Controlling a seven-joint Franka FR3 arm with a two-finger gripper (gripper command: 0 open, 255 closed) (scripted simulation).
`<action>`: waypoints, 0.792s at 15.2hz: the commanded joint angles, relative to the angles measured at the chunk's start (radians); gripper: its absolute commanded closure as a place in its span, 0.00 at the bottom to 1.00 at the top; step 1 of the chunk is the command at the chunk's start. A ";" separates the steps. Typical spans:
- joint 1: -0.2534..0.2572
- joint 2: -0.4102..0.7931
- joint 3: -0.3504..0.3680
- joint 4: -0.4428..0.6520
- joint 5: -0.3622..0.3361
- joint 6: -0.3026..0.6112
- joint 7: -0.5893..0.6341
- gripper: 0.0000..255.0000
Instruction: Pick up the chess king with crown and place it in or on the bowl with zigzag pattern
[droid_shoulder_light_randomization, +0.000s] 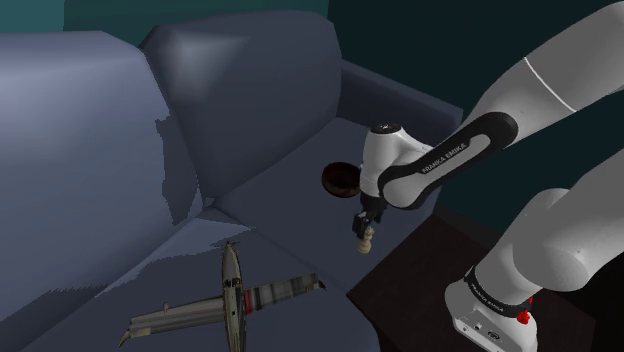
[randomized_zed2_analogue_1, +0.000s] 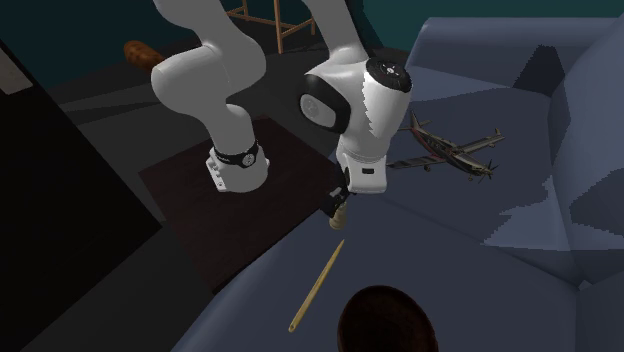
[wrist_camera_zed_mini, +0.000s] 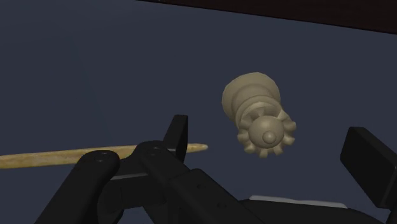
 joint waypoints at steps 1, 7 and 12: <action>-0.001 0.010 0.001 0.000 -0.002 0.011 0.001 0.00; -0.001 0.010 0.001 0.000 -0.002 0.011 0.001 1.00; -0.001 0.010 0.001 0.000 -0.002 0.011 0.001 1.00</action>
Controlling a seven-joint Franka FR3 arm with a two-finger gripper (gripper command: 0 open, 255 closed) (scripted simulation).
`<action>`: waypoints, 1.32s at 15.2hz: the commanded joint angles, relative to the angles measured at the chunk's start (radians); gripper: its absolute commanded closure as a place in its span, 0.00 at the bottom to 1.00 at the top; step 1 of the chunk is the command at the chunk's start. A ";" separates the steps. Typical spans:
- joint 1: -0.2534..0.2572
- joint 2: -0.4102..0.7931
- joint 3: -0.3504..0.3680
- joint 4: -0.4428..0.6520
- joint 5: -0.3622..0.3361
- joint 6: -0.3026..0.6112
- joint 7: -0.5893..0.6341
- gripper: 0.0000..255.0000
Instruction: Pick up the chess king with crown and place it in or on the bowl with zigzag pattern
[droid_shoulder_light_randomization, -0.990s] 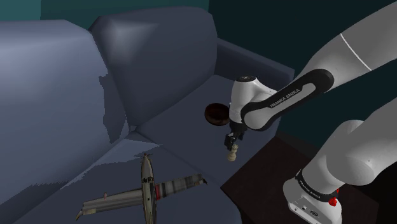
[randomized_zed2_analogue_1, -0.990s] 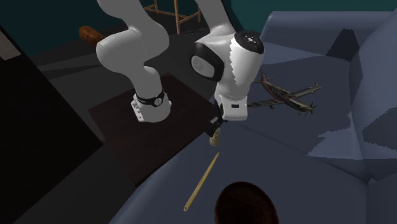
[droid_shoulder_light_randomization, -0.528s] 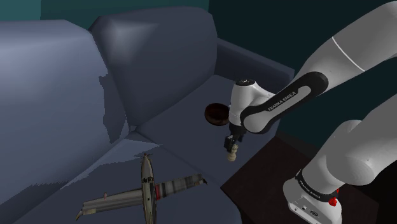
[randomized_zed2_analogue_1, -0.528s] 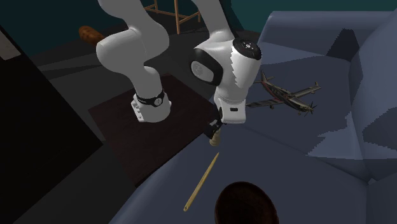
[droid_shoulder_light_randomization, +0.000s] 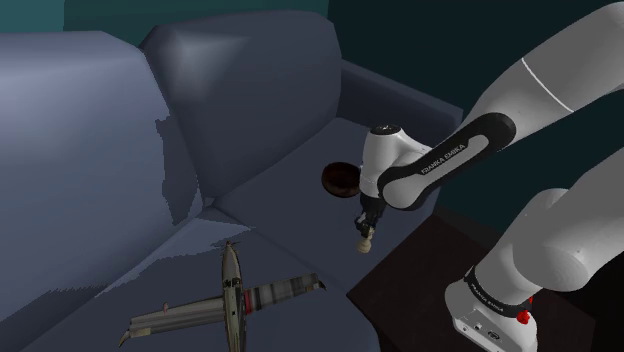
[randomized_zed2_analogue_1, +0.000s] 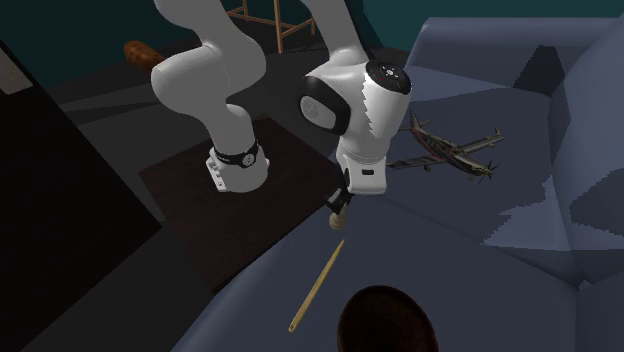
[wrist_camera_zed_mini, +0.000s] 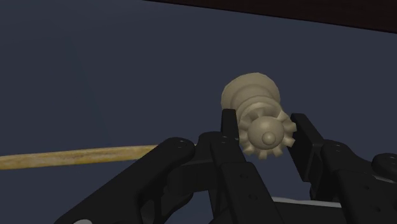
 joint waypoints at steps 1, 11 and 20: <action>0.000 0.000 0.000 0.000 0.000 0.000 0.000 1.00; 0.008 -0.114 -0.008 0.019 0.017 -0.132 -0.013 1.00; 0.014 -0.235 -0.021 0.063 0.023 -0.297 -0.021 1.00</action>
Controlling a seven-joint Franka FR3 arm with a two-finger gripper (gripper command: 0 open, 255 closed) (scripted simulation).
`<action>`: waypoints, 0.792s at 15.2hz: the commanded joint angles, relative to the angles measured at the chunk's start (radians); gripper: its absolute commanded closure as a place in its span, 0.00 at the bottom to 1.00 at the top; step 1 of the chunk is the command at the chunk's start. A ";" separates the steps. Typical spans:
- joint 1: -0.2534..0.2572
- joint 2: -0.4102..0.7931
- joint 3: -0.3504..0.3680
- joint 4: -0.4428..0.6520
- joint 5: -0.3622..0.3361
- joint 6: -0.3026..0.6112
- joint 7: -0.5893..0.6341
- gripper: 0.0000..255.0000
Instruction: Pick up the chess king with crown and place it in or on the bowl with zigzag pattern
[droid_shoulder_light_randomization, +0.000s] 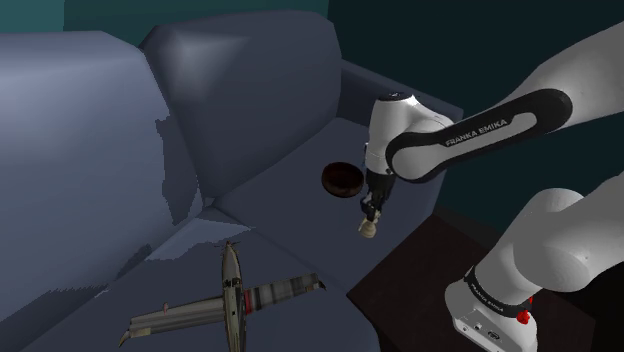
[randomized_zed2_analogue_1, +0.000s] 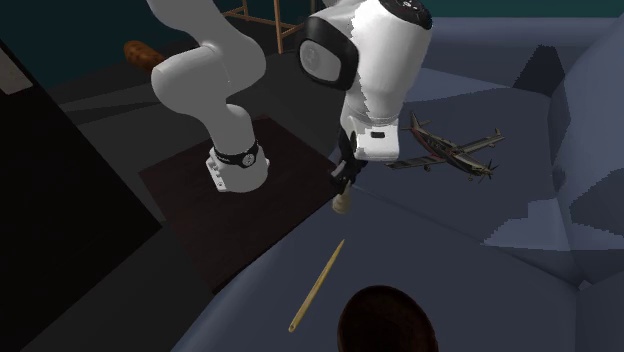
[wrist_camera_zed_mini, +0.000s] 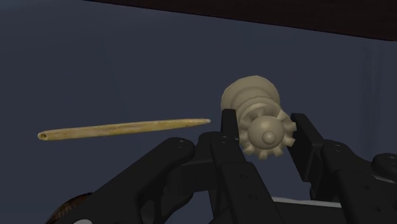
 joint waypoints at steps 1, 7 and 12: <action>-0.001 -0.026 -0.005 0.011 -0.001 -0.037 -0.004 1.00; 0.000 -0.087 -0.013 0.053 -0.002 -0.141 -0.006 1.00; 0.001 -0.127 -0.019 0.095 -0.004 -0.223 -0.008 1.00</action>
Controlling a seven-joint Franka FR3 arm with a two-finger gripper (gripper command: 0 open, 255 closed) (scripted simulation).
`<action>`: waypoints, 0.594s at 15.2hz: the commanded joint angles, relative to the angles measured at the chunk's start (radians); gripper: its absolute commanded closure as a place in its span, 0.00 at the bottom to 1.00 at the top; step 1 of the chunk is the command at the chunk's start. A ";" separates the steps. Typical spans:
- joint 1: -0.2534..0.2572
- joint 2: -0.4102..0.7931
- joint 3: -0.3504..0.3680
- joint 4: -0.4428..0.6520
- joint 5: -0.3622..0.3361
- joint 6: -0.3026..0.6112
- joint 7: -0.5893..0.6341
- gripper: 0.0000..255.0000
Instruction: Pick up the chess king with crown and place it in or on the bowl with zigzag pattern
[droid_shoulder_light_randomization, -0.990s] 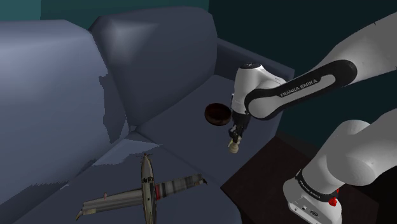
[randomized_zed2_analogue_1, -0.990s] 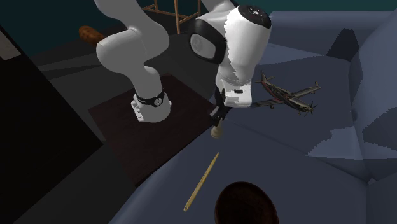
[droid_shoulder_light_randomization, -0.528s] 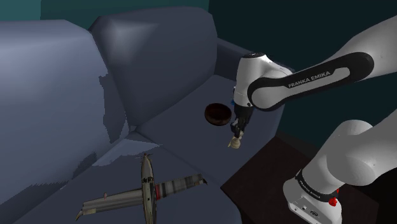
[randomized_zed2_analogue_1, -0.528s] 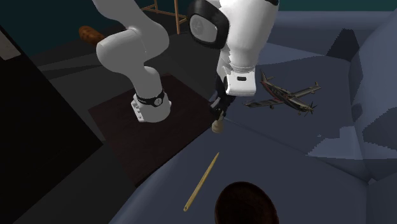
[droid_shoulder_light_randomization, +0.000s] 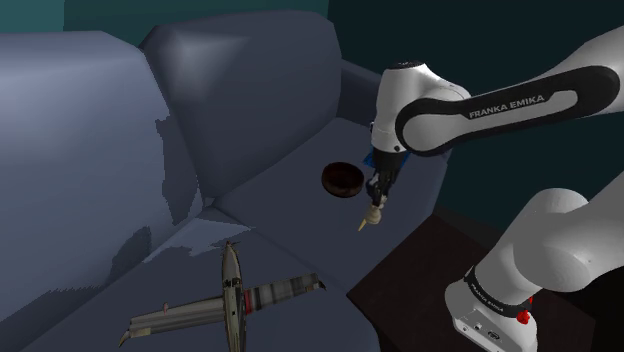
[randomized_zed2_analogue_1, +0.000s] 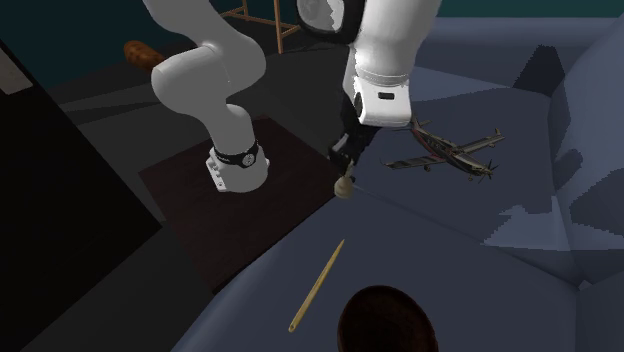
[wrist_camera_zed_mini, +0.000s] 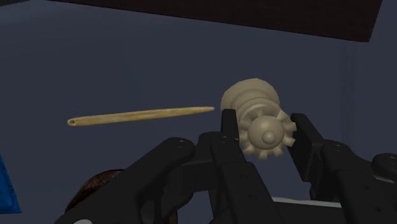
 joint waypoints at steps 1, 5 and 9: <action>0.000 -0.011 -0.002 0.016 -0.001 -0.027 0.000 1.00; -0.050 0.115 -0.045 0.131 -0.050 -0.018 -0.056 1.00; -0.088 0.241 -0.083 0.261 -0.086 -0.023 -0.106 1.00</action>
